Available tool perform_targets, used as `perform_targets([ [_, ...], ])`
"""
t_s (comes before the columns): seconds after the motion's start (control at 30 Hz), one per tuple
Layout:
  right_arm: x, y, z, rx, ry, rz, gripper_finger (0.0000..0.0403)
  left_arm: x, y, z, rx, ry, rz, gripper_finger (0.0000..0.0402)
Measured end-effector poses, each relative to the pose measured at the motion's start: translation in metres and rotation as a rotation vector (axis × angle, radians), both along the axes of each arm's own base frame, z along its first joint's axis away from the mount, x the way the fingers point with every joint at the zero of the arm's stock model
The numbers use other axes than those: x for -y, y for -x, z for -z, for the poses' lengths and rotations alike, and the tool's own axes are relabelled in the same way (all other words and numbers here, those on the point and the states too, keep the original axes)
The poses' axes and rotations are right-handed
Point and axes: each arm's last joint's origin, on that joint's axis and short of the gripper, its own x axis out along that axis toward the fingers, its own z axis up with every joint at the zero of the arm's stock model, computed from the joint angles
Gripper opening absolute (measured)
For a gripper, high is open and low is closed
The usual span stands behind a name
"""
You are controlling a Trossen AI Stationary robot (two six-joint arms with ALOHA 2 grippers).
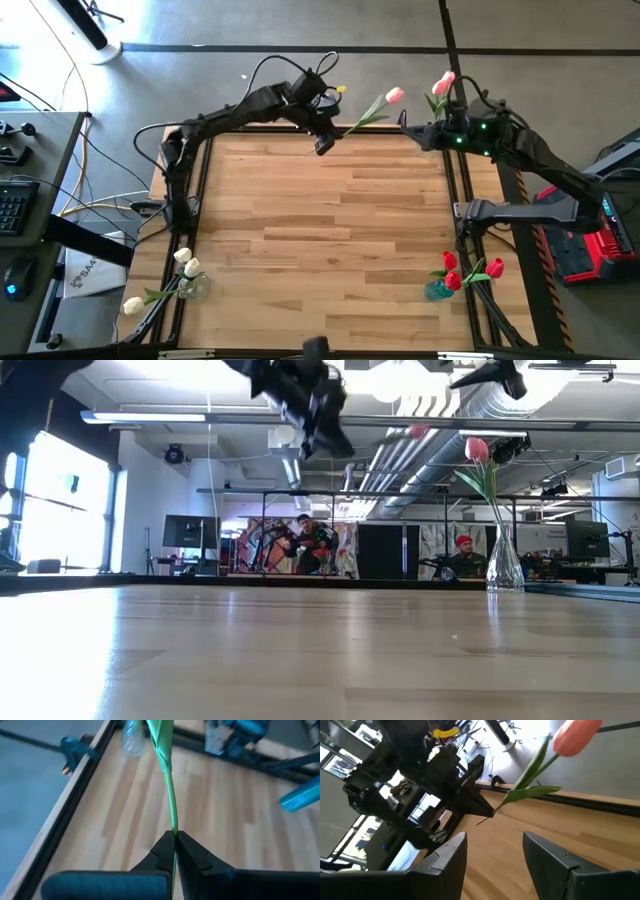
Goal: Sort flowers into vase by color
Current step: Put the pink flower into the top transparent vase
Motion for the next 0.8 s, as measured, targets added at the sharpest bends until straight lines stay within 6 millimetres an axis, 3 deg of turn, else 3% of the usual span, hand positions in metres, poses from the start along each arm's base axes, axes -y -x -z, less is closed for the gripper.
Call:
perform_targets([
  [0.33,-0.028,-0.011,0.0,0.004,0.001,-0.085,0.0181,0.056,-0.006,-0.043,0.166,-0.023,0.083,0.0],
  [0.57,-0.046,-0.017,-0.009,0.065,0.121,-0.088,0.0181,0.079,-0.007,-0.074,0.345,-0.073,0.123,0.0],
  [0.8,-0.057,-0.023,-0.027,0.178,0.322,-0.149,0.0181,0.095,-0.013,-0.083,0.434,-0.095,0.172,0.0],
])
